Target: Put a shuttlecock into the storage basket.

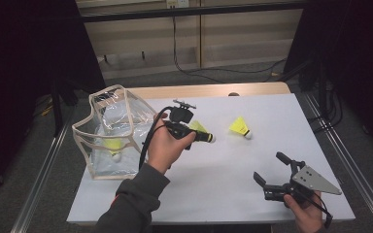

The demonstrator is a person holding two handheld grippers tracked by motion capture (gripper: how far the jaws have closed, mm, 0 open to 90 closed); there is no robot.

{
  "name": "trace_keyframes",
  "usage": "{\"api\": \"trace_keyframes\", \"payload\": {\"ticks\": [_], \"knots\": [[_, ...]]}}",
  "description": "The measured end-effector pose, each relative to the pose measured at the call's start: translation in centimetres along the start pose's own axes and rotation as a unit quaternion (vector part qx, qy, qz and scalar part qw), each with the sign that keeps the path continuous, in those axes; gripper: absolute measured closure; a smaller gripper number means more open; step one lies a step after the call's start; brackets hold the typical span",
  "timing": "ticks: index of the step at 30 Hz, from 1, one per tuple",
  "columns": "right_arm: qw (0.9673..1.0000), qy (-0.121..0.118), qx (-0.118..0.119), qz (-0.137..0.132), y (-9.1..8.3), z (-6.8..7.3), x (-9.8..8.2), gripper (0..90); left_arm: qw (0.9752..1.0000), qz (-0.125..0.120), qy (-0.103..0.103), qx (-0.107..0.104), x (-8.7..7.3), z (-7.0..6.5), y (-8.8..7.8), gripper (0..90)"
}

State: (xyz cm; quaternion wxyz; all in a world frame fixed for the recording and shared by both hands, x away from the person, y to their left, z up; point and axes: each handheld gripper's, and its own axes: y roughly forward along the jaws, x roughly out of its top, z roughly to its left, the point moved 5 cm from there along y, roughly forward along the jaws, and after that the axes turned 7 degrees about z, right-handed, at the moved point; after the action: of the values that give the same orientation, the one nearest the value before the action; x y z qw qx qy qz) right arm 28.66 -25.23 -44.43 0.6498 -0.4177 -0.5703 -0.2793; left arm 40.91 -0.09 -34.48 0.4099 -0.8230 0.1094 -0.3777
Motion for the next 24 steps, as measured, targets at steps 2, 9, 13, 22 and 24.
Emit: {"api": "trace_keyframes", "payload": {"ticks": [2,9,13,22,24], "knots": [[1.0,0.0,0.0,0.0,0.0,0.0,0.0,1.0,1.0,0.0,0.0,0.003,0.1,0.0,-0.2,84.0],[1.0,0.002,-0.002,-0.001,-0.1,-0.1,0.0,1.0,0.9999,0.002,-0.004,0.009,0.5,-0.2,-0.8,84.0],[1.0,0.001,0.0,0.001,-0.1,-0.1,0.0,1.0,0.9999,0.0,-0.009,0.007,0.6,0.1,-1.1,84.0],[1.0,0.0,0.001,0.001,0.0,0.0,0.0,1.0,0.9999,-0.004,-0.01,0.01,0.8,0.2,-2.1,84.0],[1.0,0.002,0.0,0.001,0.0,0.0,0.0,1.0,0.9999,-0.003,-0.01,0.011,0.8,0.2,-2.2,84.0]]}}
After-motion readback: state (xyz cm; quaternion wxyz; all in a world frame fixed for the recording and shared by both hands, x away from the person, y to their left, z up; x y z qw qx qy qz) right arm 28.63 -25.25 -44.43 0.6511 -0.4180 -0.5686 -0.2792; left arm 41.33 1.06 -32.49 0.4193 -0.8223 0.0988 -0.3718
